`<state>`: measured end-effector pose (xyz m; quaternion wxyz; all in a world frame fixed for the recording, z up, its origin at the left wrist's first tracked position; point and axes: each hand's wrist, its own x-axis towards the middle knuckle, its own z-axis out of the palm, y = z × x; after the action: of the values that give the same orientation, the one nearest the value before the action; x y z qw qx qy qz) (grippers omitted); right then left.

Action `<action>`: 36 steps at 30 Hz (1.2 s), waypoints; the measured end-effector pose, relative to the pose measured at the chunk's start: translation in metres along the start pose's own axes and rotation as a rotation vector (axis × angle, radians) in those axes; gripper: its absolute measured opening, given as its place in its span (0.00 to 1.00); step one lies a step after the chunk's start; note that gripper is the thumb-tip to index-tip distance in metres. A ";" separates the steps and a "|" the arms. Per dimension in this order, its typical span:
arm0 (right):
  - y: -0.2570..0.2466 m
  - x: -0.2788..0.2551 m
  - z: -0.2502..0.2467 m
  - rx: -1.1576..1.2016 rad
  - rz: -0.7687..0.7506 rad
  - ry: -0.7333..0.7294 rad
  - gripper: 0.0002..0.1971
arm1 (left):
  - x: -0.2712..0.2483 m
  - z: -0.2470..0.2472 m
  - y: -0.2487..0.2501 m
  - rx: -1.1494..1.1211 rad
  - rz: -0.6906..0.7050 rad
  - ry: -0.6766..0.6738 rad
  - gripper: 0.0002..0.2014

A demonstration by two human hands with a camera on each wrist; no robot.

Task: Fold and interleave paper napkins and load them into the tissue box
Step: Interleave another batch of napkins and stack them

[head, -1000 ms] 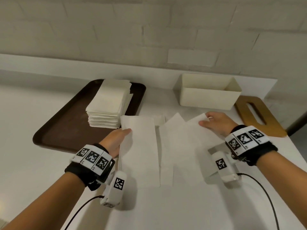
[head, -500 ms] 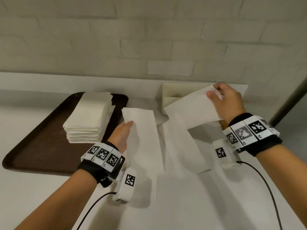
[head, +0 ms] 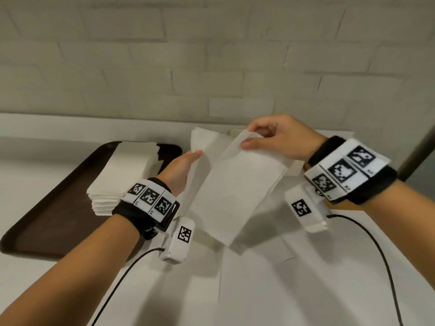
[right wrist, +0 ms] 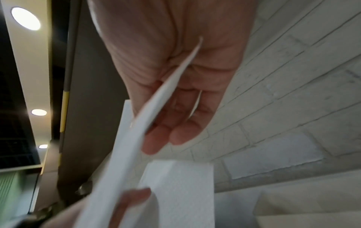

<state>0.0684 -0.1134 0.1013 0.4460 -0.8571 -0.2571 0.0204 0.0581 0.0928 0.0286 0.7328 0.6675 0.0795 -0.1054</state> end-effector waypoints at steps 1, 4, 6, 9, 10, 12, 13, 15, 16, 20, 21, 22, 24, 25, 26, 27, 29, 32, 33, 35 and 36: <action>0.000 0.006 0.006 -0.015 0.004 -0.023 0.06 | -0.002 0.006 0.003 0.001 -0.007 -0.049 0.23; 0.006 0.020 0.021 -0.127 -0.003 -0.052 0.07 | -0.004 0.016 0.001 -0.031 -0.032 -0.157 0.13; 0.010 0.026 0.028 -0.187 -0.002 -0.039 0.08 | -0.007 0.017 -0.002 -0.038 -0.032 -0.172 0.14; 0.013 0.032 0.034 -0.226 0.005 -0.017 0.13 | -0.010 0.015 -0.005 -0.065 -0.054 -0.167 0.15; 0.013 0.033 0.036 -0.238 0.004 -0.017 0.13 | -0.011 0.014 -0.005 -0.071 -0.056 -0.163 0.15; 0.013 0.035 0.039 -0.264 -0.008 -0.016 0.12 | -0.012 0.014 -0.006 -0.091 -0.033 -0.180 0.17; 0.013 0.036 0.041 -0.273 -0.018 -0.019 0.10 | -0.014 0.014 -0.005 -0.105 -0.019 -0.196 0.18; 0.011 0.037 0.044 -0.273 -0.037 -0.025 0.08 | -0.017 0.015 -0.006 -0.073 0.001 -0.219 0.18; 0.010 0.037 0.045 -0.269 -0.044 -0.017 0.08 | -0.018 0.016 -0.007 -0.028 0.007 -0.211 0.17; 0.017 0.035 0.046 -0.257 -0.004 0.105 0.12 | -0.021 0.010 -0.013 0.080 0.016 -0.091 0.14; 0.024 0.033 0.045 -0.275 0.051 0.127 0.14 | -0.022 0.006 -0.014 0.081 0.018 -0.046 0.13; 0.032 0.030 0.045 -0.312 0.133 0.102 0.16 | -0.023 0.001 -0.014 0.082 0.018 0.009 0.12; 0.052 0.019 0.050 -0.483 0.358 -0.111 0.22 | -0.025 -0.011 -0.015 0.095 0.010 0.135 0.11; 0.062 0.012 0.055 -0.566 0.478 -0.245 0.26 | -0.026 -0.017 -0.016 0.097 0.010 0.186 0.09; 0.072 0.007 0.061 -0.625 0.571 -0.352 0.29 | -0.028 -0.022 -0.018 0.092 0.010 0.220 0.08; 0.082 0.001 0.067 -0.660 0.634 -0.407 0.32 | -0.029 -0.025 -0.020 0.091 0.007 0.241 0.08; 0.102 -0.007 0.077 -0.673 0.683 -0.420 0.33 | -0.032 -0.030 -0.024 0.093 -0.019 0.267 0.14; 0.115 -0.019 0.090 -0.680 0.680 -0.306 0.31 | -0.031 -0.036 -0.033 0.109 -0.064 0.302 0.16; 0.117 -0.021 0.091 -0.667 0.686 -0.284 0.30 | -0.031 -0.037 -0.036 0.108 -0.079 0.315 0.17; 0.120 -0.020 0.091 -0.591 0.730 -0.291 0.28 | -0.031 -0.038 -0.039 0.109 -0.100 0.338 0.18; 0.121 -0.018 0.089 -0.542 0.750 -0.297 0.29 | -0.031 -0.038 -0.040 0.112 -0.111 0.345 0.18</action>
<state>0.0803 -0.1116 -0.0500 0.1268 -0.9638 0.0127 0.2343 0.0183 0.1290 -0.0058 0.6630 0.7101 0.2348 -0.0339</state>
